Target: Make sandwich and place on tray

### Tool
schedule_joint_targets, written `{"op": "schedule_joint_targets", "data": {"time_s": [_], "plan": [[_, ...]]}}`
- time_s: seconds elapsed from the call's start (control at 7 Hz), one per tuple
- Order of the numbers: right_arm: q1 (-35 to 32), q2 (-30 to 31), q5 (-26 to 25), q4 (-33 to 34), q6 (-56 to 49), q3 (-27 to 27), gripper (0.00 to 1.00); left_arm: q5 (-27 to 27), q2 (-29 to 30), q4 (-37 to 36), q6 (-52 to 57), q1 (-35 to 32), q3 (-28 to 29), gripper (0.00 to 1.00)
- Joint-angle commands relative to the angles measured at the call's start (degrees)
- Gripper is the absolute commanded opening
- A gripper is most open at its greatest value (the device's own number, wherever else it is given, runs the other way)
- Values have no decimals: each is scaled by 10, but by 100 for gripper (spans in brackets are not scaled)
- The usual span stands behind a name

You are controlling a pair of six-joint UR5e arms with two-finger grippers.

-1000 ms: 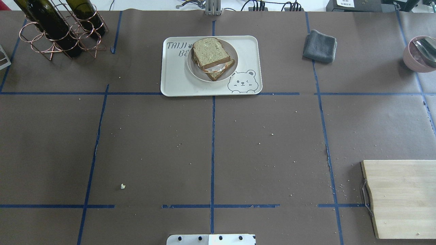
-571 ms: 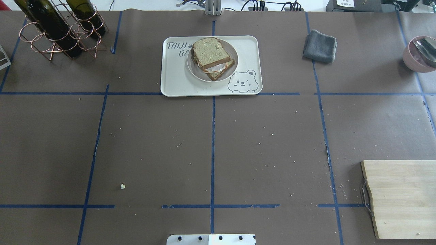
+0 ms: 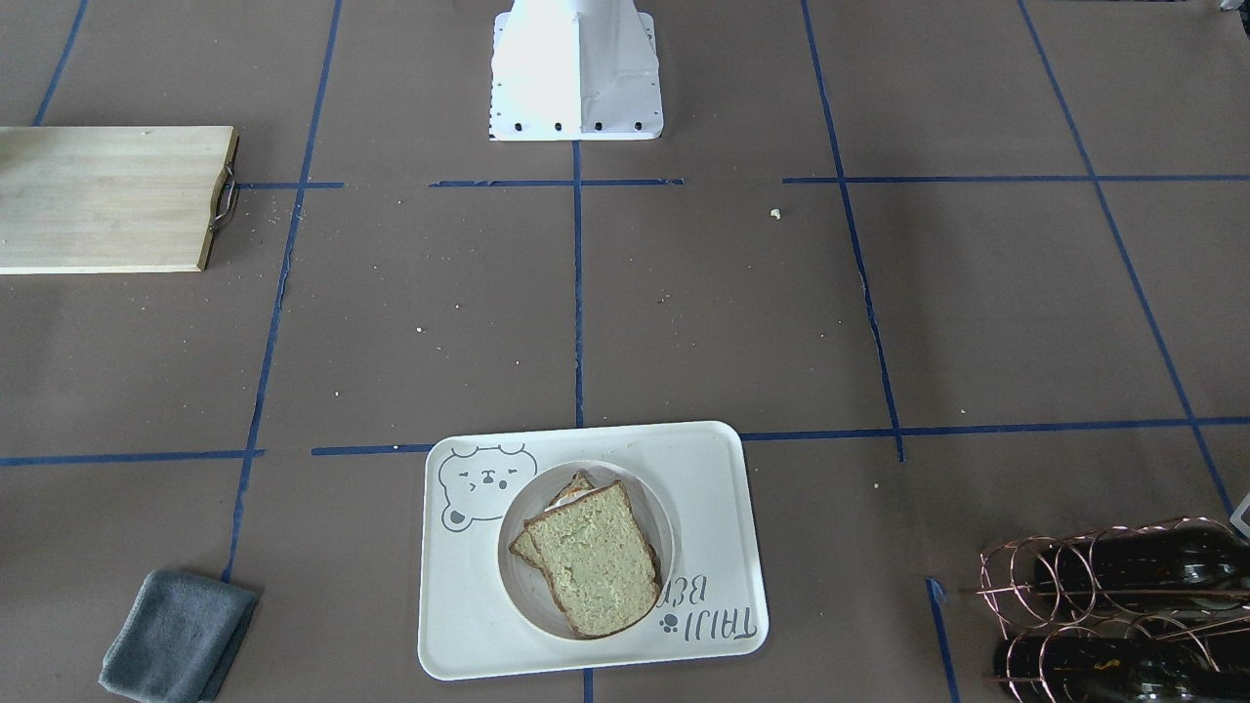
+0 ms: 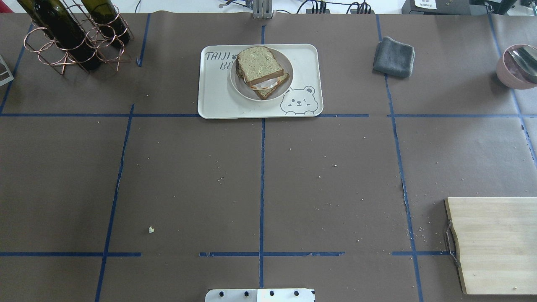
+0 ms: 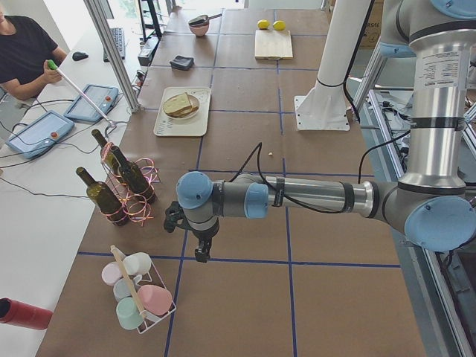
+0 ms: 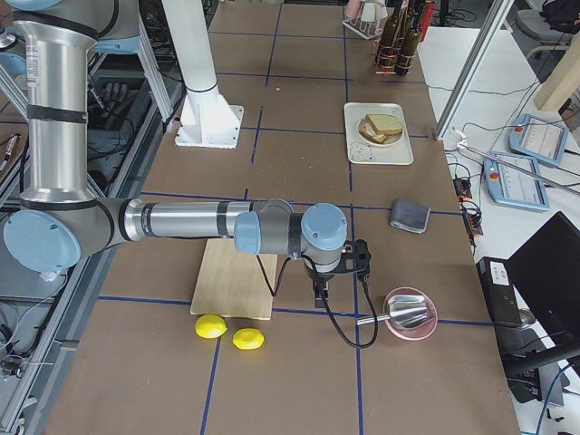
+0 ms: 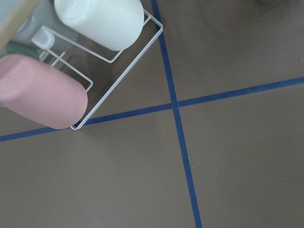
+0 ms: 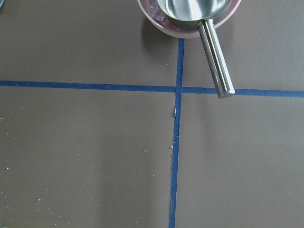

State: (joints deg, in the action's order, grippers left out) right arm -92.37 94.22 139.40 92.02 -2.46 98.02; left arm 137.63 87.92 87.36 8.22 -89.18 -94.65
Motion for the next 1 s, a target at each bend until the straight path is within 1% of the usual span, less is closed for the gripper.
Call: {"op": "schedule_joint_targets", "data": {"time_s": [0.0,0.29,0.57,0.86], "plan": [[0,1,0,0,0,-1,100,11,-5,0,-1,-1,1,100],[0,0,-1,0,0,-4,100,10,-5,1,-5,-5,2,100],[0,1,-2,0,0,-4,100,-24,-4,2,-19,-12,2,100],[0,1,-2,0,0,-4,100,-25,-5,2,-23,-17,2,100]]}}
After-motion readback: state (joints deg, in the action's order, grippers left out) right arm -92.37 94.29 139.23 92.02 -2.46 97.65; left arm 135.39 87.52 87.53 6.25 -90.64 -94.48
